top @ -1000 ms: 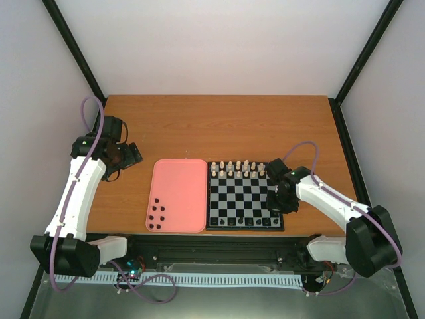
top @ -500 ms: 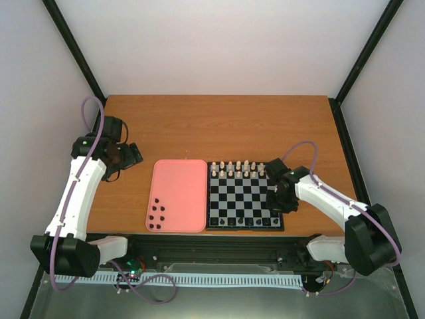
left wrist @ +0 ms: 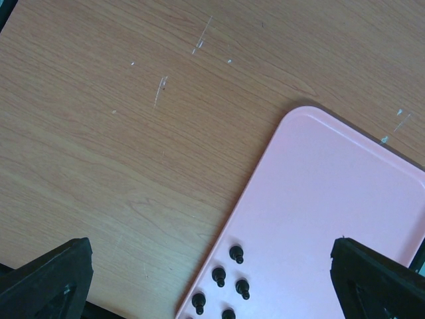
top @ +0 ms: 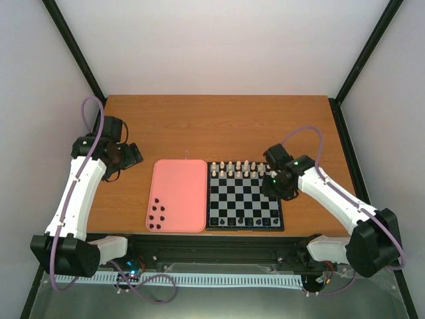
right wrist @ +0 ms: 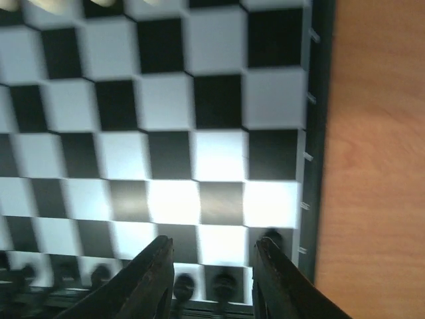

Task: Set up the chess pieces on the board
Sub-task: Place the chess piece on the chessboard, then pick up the chess piece from the storage box.

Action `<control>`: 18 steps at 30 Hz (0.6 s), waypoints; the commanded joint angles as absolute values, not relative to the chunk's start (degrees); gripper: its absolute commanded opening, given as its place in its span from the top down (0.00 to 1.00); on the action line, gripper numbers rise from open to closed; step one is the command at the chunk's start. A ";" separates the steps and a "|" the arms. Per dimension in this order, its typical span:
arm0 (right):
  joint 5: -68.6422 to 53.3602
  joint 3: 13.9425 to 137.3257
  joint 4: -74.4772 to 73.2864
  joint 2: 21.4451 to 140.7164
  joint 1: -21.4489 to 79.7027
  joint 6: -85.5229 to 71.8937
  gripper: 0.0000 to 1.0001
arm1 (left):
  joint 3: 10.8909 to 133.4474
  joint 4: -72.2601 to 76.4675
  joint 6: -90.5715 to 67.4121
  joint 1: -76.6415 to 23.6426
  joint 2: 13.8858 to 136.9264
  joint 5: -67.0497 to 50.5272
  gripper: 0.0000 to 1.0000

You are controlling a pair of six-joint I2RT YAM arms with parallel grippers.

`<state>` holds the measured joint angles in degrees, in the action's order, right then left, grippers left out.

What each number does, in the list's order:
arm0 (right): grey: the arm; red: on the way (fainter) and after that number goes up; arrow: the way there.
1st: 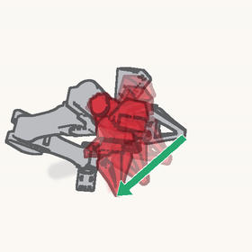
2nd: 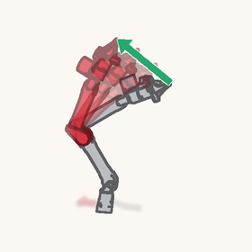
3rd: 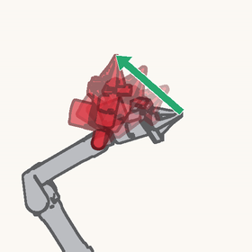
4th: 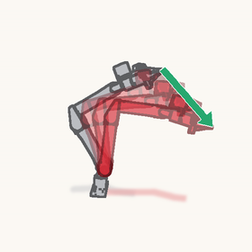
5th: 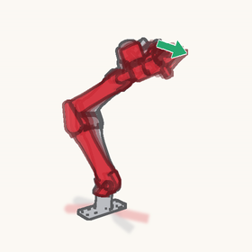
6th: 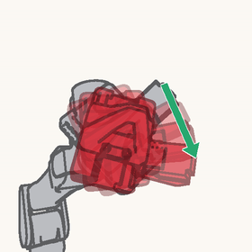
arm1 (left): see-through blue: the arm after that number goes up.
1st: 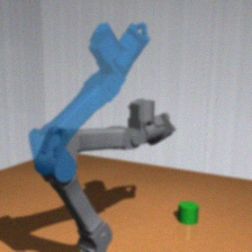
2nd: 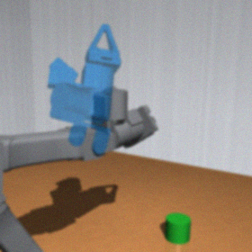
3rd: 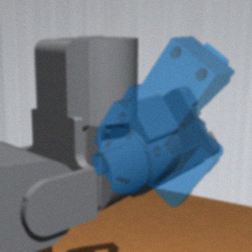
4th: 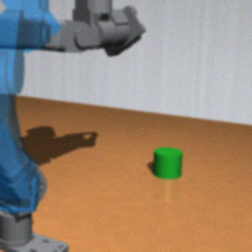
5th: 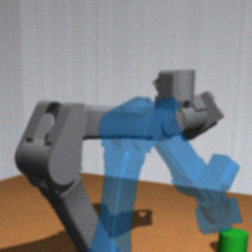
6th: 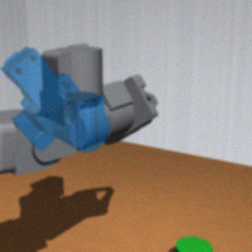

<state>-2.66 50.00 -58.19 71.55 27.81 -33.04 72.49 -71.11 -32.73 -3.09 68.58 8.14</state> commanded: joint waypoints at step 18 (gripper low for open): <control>-8.86 103.41 -47.55 119.82 64.11 -33.15 0.50 | 74.16 -74.89 -31.61 -2.82 66.07 8.02 0.00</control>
